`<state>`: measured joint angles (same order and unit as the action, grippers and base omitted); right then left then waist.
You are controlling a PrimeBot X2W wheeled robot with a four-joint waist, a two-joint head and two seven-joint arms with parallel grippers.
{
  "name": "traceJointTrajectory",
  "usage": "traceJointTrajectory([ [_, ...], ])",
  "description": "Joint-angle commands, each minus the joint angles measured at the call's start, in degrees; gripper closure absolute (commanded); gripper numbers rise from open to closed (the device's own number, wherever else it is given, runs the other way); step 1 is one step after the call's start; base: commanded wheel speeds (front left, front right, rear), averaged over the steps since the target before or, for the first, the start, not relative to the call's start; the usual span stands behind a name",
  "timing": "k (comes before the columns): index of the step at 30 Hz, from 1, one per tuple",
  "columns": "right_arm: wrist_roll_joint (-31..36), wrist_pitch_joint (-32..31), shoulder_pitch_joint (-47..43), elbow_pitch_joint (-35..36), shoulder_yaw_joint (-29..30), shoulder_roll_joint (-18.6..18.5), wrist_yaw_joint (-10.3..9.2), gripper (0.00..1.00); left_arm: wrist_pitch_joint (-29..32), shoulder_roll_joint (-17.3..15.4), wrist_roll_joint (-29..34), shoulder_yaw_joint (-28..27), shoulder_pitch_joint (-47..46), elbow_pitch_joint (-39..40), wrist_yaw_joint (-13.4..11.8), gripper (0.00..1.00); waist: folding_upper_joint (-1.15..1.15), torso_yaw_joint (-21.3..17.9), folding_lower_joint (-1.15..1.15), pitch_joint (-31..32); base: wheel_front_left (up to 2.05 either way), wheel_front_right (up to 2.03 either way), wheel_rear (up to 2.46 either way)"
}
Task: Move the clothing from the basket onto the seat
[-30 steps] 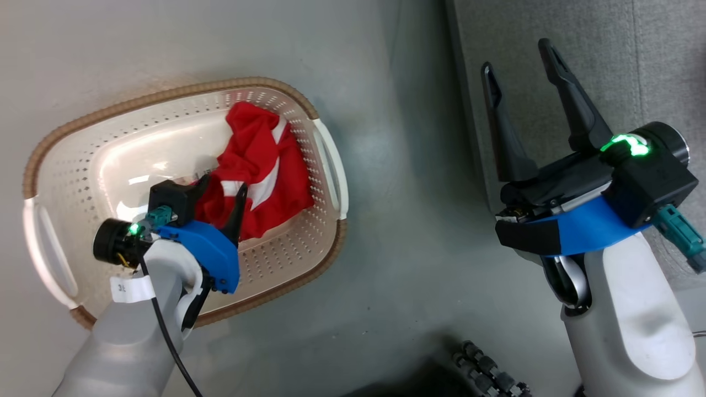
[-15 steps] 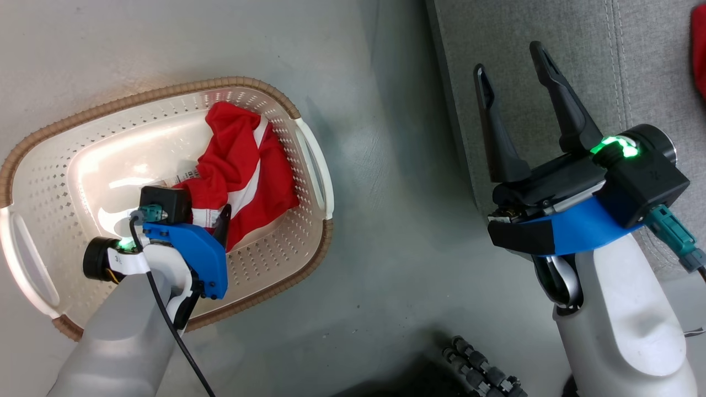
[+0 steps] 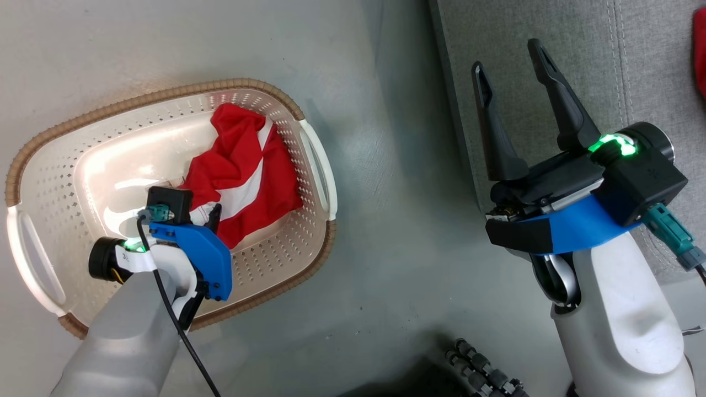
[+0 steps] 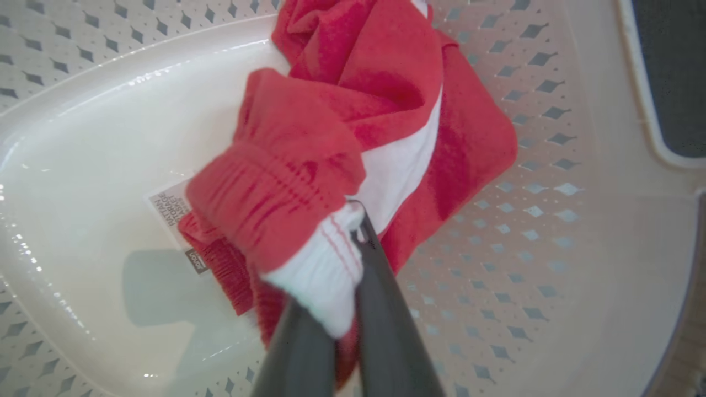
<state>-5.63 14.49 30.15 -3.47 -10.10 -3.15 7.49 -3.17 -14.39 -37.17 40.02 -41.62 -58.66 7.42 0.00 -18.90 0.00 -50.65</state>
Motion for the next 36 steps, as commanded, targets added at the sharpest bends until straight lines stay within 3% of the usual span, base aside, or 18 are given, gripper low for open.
traceJointTrajectory([
  [1,0.0,0.3,0.8,-0.2,0.0,0.3,0.01,0.0,-0.3,-0.1,-0.2,0.3,-1.0,-0.1,0.1,1.0,0.0,0.0,0.0,0.1,0.0,0.0,0.0],
  [12,0.7,0.3,0.0,-1.3,0.3,0.1,0.0,0.0,-2.0,1.4,-2.3,2.9,0.4,-0.2,0.1,1.0,0.0,2.0,0.0,5.0,0.0,0.0,0.0],
  [26,0.9,-2.4,-6.1,-2.7,2.0,-2.5,0.01,0.0,-6.4,4.3,-9.1,11.3,5.9,5.7,0.1,1.0,0.0,9.5,0.0,24.0,0.0,0.0,0.0],
  [36,0.6,-6.2,-13.1,-1.3,3.4,-3.4,0.01,0.0,-10.0,3.6,-13.5,18.6,7.6,11.1,0.1,1.0,0.0,13.4,0.0,37.1,0.0,0.0,0.0],
])
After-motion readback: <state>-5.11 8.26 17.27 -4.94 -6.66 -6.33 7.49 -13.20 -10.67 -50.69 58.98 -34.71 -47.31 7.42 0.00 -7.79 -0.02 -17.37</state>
